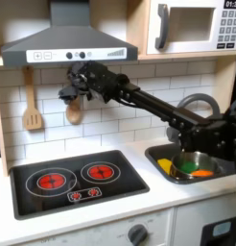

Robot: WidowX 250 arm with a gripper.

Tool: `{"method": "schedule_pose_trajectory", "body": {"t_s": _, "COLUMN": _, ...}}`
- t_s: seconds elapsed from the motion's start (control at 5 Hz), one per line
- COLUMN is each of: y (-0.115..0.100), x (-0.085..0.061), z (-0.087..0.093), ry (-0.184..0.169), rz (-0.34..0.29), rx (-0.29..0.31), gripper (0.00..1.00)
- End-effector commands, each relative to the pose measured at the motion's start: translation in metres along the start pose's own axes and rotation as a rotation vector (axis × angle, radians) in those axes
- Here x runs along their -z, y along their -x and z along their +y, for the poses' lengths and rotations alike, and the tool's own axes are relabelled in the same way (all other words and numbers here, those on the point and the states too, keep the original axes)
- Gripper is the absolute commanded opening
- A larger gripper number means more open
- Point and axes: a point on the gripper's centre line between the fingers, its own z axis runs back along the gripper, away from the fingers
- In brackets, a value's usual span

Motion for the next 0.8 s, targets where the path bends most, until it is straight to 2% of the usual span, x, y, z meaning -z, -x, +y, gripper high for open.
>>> {"method": "schedule_pose_trajectory", "body": {"t_s": 0.0, "y": -0.0007, "x": 0.0132, "z": 0.0005, "ry": 0.017, "rz": 0.013, "rx": -0.005, "gripper": 1.0}}
{"method": "schedule_pose_trajectory", "body": {"t_s": 0.4, "y": 0.0036, "x": 0.014, "z": 0.0011, "ry": 0.019, "rz": 0.01, "rx": 0.011, "gripper": 0.99}}
{"method": "schedule_pose_trajectory", "body": {"t_s": 0.6, "y": -0.0002, "x": 0.0112, "z": 0.0, "ry": 0.015, "rz": -0.002, "rx": 0.014, "gripper": 0.0}}
